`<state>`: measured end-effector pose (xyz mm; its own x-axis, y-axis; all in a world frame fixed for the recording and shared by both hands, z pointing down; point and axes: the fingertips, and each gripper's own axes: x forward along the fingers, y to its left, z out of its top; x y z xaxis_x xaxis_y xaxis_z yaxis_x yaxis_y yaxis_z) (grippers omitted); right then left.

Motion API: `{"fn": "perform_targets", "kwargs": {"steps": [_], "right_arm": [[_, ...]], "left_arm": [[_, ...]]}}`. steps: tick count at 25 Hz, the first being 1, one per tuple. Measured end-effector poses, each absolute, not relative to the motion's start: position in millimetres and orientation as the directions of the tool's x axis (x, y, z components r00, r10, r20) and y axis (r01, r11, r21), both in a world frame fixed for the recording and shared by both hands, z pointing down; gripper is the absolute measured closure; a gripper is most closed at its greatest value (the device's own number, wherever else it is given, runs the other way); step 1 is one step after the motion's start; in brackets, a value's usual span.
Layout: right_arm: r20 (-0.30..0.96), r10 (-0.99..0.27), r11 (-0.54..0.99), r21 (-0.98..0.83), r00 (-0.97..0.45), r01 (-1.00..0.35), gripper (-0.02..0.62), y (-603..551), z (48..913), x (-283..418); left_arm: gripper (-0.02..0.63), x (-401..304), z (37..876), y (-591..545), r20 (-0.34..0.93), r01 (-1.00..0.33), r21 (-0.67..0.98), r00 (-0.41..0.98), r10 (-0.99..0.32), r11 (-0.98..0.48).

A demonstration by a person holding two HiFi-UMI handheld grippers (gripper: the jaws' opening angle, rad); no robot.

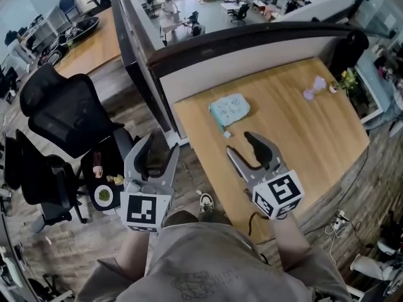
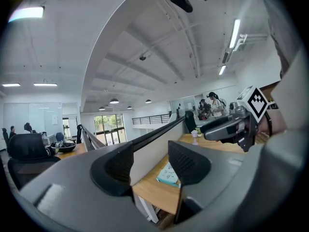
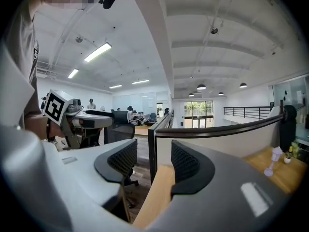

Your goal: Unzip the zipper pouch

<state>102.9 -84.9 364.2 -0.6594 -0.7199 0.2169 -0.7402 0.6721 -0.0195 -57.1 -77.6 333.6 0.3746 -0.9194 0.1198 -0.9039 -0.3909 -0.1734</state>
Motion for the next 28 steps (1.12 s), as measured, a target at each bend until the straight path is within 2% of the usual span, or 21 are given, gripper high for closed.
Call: {"fn": "perform_targets", "kwargs": {"steps": [10, 16, 19, 22, 28], "right_arm": [[0.291, -0.731, 0.639, -0.024, -0.617, -0.769, 0.370, -118.1, 389.0, 101.9], [0.382, -0.654, 0.714, 0.027, -0.652, -0.700, 0.373, -157.4, 412.8, 93.3], [0.425, -0.643, 0.729, 0.082, -0.638, -0.680, 0.373, -193.6, 426.2, 89.0], [0.490, -0.598, 0.763, 0.107, -0.634, -0.637, 0.408, -229.5, 451.7, 82.5], [0.627, -0.529, 0.807, 0.161, -0.573, -0.569, 0.408, -300.8, 518.3, 74.5]], "left_arm": [[0.391, -59.5, 345.6, -105.9, 0.148, -0.884, -0.150, 0.422, -0.894, -0.442], [0.391, -62.5, 363.4, -128.9, 0.177, -0.870, -0.156, 0.441, -0.880, -0.467], [0.391, -58.5, 378.0, -149.9, 0.200, -0.856, -0.152, 0.463, -0.863, -0.494], [0.396, -52.9, 399.1, -173.1, 0.234, -0.846, -0.141, 0.476, -0.847, -0.515], [0.396, -38.4, 442.4, -221.3, 0.289, -0.827, -0.112, 0.503, -0.815, -0.551]]}}
